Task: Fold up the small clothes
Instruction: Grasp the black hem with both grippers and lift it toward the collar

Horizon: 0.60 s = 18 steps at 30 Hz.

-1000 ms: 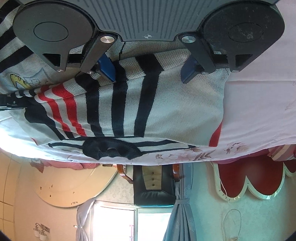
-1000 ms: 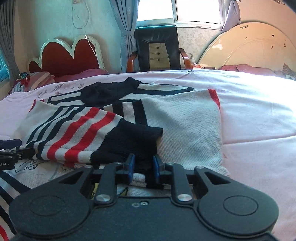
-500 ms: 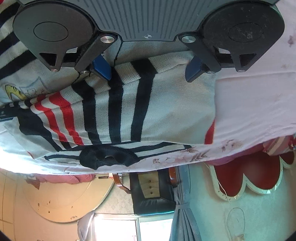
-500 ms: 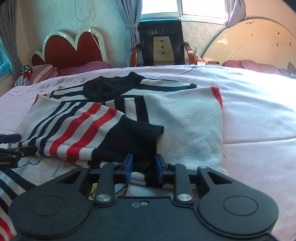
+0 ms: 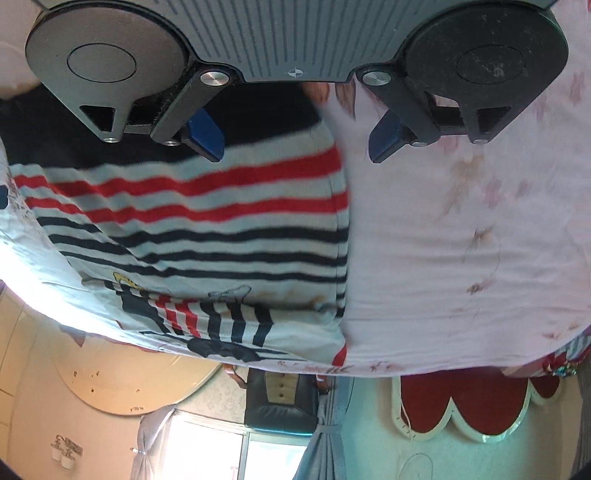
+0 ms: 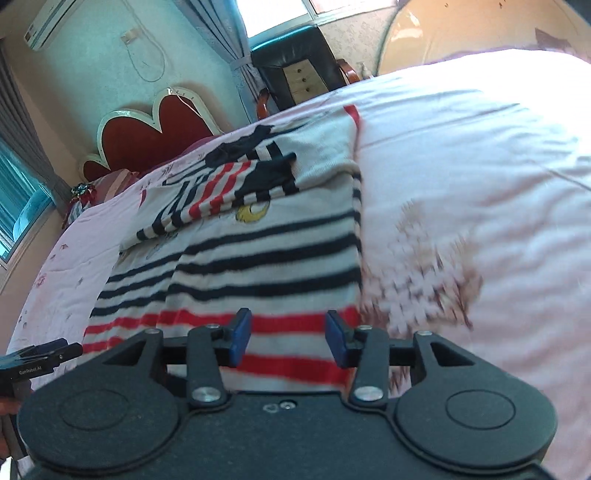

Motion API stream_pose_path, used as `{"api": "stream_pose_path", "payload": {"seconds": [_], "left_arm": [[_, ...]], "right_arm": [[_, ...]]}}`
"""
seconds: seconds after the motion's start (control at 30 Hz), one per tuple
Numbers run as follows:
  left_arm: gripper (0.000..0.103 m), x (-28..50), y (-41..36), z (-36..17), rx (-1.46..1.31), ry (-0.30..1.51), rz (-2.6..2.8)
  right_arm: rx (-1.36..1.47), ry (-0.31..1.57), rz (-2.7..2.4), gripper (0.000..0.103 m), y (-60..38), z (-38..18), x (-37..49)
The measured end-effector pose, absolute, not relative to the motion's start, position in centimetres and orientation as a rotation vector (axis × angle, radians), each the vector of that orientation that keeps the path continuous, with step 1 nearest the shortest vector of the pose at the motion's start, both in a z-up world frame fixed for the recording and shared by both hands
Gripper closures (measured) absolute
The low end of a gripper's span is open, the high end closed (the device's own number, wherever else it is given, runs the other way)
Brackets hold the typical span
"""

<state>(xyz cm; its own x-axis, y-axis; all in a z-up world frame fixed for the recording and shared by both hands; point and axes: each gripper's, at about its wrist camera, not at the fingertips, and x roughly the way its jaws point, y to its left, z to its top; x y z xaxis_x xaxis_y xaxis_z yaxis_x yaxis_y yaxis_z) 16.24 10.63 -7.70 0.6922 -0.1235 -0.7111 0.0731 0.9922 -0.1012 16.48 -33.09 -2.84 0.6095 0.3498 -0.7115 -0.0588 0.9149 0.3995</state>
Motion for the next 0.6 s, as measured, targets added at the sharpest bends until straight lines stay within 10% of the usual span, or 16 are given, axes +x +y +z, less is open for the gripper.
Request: {"api": "stream_pose_path", "payload": {"seconds": [0.6], "left_arm": [[0.040, 13.0, 14.9, -13.5, -0.781, 0.845, -0.315]], "right_arm": [[0.654, 0.954, 0.276, 0.055, -33.7, -7.3, 10.1]]}}
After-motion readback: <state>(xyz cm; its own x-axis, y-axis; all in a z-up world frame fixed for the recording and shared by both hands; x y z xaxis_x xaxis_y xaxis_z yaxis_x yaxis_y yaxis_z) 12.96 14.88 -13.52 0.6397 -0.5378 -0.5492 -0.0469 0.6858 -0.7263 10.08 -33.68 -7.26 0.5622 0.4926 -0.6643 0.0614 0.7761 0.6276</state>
